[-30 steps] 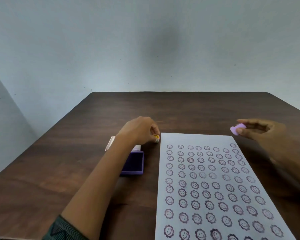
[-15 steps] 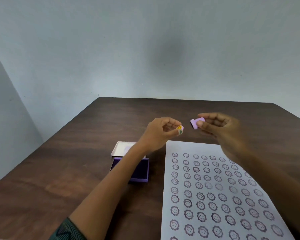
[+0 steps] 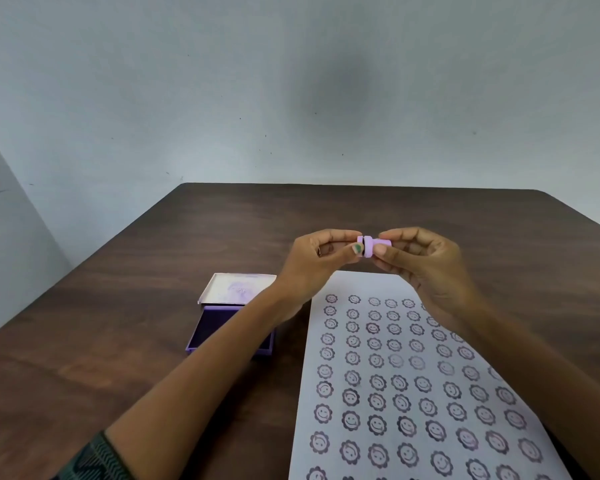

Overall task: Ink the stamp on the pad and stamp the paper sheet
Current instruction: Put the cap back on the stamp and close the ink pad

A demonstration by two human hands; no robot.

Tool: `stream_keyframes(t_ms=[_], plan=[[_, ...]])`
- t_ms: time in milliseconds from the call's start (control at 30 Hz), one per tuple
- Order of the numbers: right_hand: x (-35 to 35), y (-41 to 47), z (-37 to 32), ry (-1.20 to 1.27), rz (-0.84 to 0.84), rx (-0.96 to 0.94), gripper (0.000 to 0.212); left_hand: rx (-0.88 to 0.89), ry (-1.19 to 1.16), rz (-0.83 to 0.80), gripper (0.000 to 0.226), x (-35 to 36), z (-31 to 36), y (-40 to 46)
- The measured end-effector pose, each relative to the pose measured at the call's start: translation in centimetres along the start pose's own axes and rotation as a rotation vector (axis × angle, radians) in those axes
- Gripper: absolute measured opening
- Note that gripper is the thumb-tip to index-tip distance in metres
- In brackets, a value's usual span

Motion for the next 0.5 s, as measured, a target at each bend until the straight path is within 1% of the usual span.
stream_keyframes(t_ms=[500], plan=[[-0.27,0.00,0.13,-0.118,0.038,-0.017,0.042,0.018,-0.032,0.000,0.032,0.18,0.30,-0.30]])
Point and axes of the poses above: each hand's wrist, its own y-axis towards the middle knuckle, its own x-axis out of the palm, z = x × y, the point moved 3 cm from there along y, towards the middle knuckle
